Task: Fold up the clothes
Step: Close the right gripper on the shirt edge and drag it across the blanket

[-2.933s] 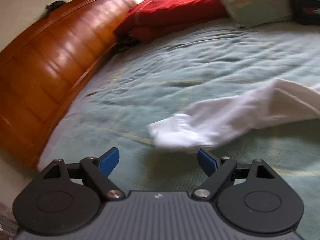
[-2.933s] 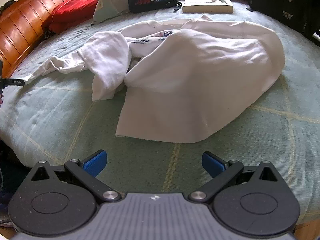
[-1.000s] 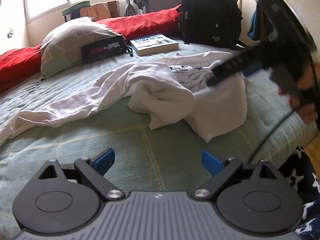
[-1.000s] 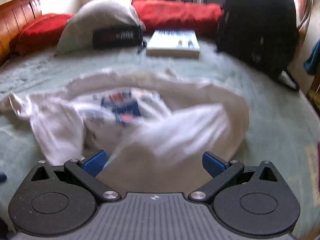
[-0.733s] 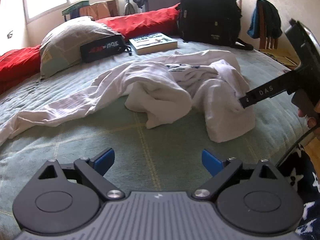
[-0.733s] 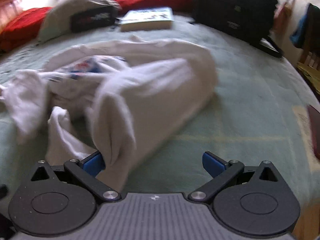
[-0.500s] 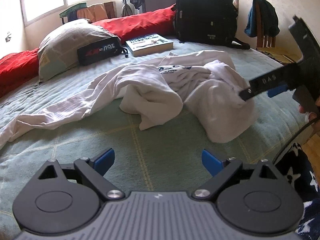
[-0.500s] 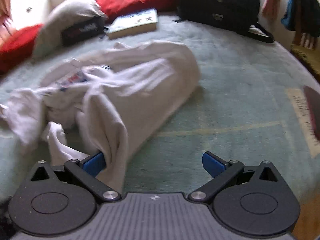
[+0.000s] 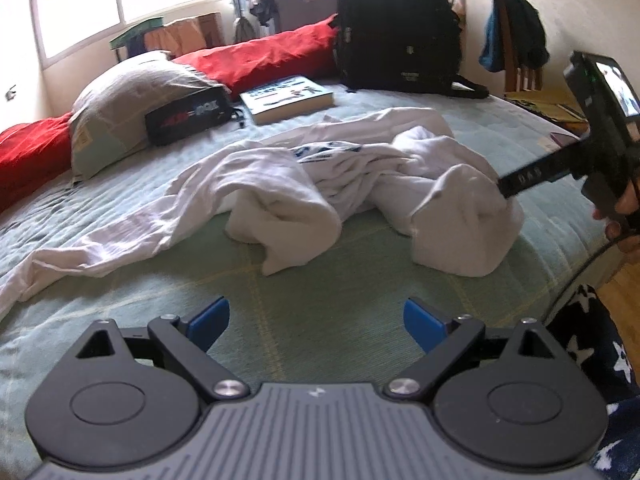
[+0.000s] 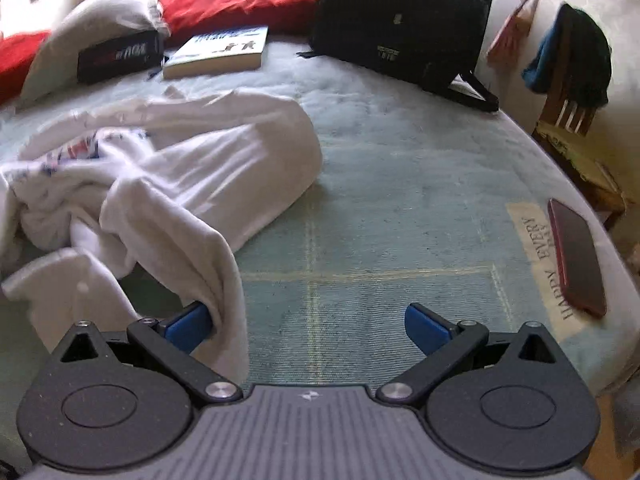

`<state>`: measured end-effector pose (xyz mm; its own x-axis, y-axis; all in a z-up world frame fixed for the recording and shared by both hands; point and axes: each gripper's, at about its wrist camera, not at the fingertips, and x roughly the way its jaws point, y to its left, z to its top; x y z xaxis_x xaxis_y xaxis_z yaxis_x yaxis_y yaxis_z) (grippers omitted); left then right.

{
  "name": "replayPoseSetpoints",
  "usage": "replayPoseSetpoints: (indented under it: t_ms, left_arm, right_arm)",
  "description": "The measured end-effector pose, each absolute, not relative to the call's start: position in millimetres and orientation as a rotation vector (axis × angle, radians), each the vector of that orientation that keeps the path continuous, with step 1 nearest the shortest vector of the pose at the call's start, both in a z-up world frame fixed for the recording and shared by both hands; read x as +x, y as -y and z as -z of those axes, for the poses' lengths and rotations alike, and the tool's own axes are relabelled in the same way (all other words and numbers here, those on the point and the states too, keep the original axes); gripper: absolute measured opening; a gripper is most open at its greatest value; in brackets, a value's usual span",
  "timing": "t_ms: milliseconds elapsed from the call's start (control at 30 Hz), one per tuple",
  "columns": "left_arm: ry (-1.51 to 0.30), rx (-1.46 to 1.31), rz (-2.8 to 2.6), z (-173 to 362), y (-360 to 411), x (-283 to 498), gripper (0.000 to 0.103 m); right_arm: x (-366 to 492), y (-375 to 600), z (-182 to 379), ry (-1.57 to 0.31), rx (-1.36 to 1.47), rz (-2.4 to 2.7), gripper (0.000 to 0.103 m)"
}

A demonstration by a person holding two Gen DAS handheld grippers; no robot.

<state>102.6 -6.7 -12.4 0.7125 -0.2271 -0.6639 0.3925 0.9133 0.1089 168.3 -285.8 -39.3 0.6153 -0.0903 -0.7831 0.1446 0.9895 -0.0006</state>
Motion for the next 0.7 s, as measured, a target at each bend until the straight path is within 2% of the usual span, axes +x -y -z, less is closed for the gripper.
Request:
replayPoseSetpoints:
  t_ms: [167,300,700]
  left_arm:
    - [-0.703,0.27,0.364,12,17,103,0.094]
    - [-0.712,0.277,0.352,12,19,104,0.094]
    - [-0.727,0.313,0.372,15,36,106,0.094]
  right_arm:
    - [179,280,54,-0.951,0.161,0.012,0.103]
    - [183,283,61,-0.966,0.073,0.062,0.103]
    - [198,369,34,-0.882,-0.056,0.344,0.103]
